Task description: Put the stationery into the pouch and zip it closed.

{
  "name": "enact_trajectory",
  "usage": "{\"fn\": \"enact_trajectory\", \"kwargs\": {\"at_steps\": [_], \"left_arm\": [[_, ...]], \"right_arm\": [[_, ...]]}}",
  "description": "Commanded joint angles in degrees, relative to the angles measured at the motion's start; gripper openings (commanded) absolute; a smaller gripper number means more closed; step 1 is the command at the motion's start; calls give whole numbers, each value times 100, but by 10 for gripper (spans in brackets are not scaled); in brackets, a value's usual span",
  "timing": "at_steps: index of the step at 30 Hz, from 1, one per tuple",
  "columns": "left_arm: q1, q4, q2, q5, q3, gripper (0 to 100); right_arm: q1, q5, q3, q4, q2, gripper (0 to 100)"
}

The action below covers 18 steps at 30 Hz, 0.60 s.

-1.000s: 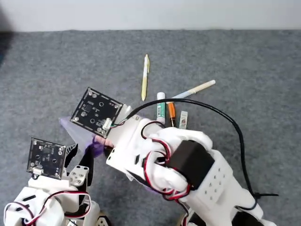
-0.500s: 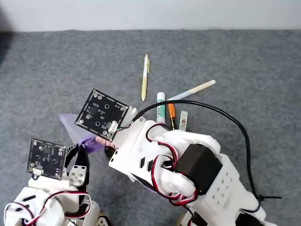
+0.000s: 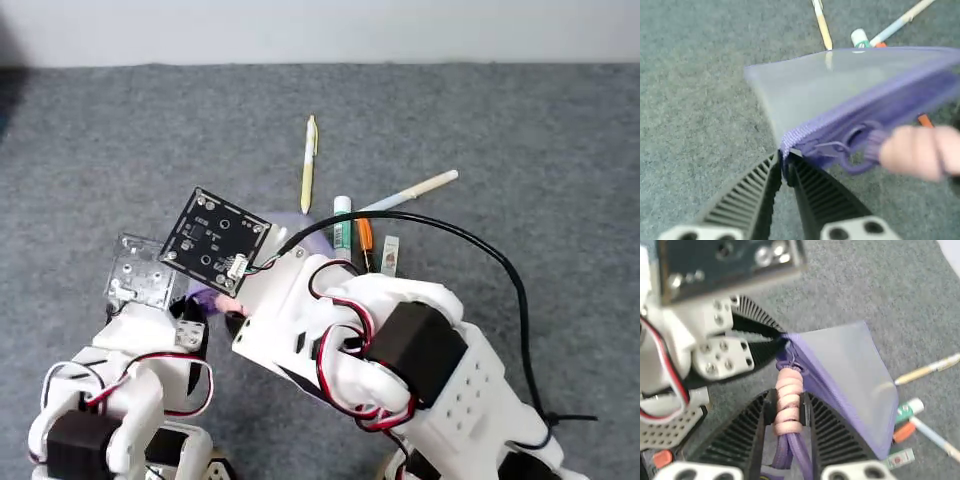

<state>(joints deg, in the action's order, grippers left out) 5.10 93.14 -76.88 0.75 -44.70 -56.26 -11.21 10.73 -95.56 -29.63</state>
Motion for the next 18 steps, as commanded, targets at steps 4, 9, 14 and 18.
{"fn": "enact_trajectory", "kwargs": {"at_steps": [4,9,14,18], "left_arm": [[-44,-79,70,-44,-13,12],[-53,-79,62,-44,-13,12],[-53,-79,62,-44,-13,12],[-53,-79,62,-44,-13,12]], "right_arm": [[567,53,316,-171,-391,8],[664,0,281,-418,-664,8],[1121,-334,281,-699,-919,8],[1727,-765,193,-708,-1174,8]]}}
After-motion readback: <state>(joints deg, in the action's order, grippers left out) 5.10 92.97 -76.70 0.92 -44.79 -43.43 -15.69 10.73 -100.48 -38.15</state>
